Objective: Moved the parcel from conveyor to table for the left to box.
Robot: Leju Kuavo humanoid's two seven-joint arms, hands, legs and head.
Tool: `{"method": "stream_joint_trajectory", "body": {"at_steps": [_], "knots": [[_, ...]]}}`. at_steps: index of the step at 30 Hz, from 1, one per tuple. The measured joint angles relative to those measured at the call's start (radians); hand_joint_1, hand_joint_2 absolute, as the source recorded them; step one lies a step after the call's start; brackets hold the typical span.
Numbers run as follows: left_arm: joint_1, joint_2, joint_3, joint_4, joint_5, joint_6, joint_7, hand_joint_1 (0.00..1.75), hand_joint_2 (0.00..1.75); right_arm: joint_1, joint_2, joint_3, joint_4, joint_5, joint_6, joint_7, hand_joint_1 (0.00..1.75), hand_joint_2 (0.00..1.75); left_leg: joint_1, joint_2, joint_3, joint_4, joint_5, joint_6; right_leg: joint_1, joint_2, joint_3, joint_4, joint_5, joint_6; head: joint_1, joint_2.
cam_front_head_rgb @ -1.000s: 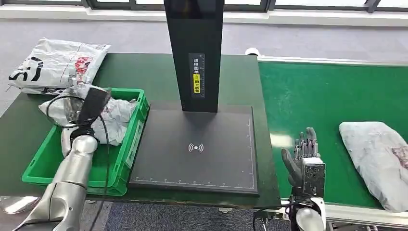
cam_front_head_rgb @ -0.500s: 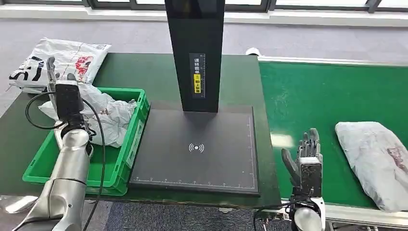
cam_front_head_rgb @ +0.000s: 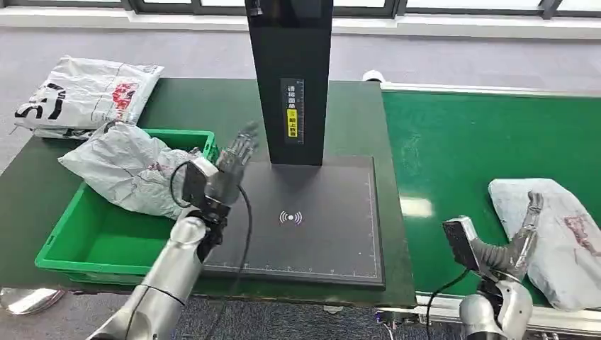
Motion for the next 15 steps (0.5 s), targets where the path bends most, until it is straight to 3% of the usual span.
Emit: {"method": "stream_joint_trajectory", "body": {"at_steps": [4,8,15], "knots": [[0.006,-0.034,-0.065,0.042,-0.001,-0.020,-0.012,0.00,1.75,-0.031,-0.013,-0.136,0.087,0.200,-0.002,0.147,0.00,1.75,0.000,0.000,0.000,0.000,0.000,0.000,0.000,0.000,0.000,0.000,-0.001,0.001,0.000,0.000],[0.007,-0.042,-0.099,0.073,-0.002,-0.023,-0.022,0.00,1.75,-0.069,-0.071,-0.200,0.243,0.305,-0.002,0.330,0.00,1.75,0.000,0.000,0.000,0.000,0.000,0.000,0.000,0.000,0.000,0.000,-0.001,0.001,0.000,0.000],[0.006,-0.045,-0.119,0.101,-0.002,-0.022,-0.027,0.00,1.75,-0.099,-0.130,-0.220,0.385,0.322,-0.003,0.359,0.00,1.75,0.000,0.000,0.000,0.000,0.000,0.001,0.000,0.000,0.000,0.000,-0.001,0.001,0.000,0.000]]}}
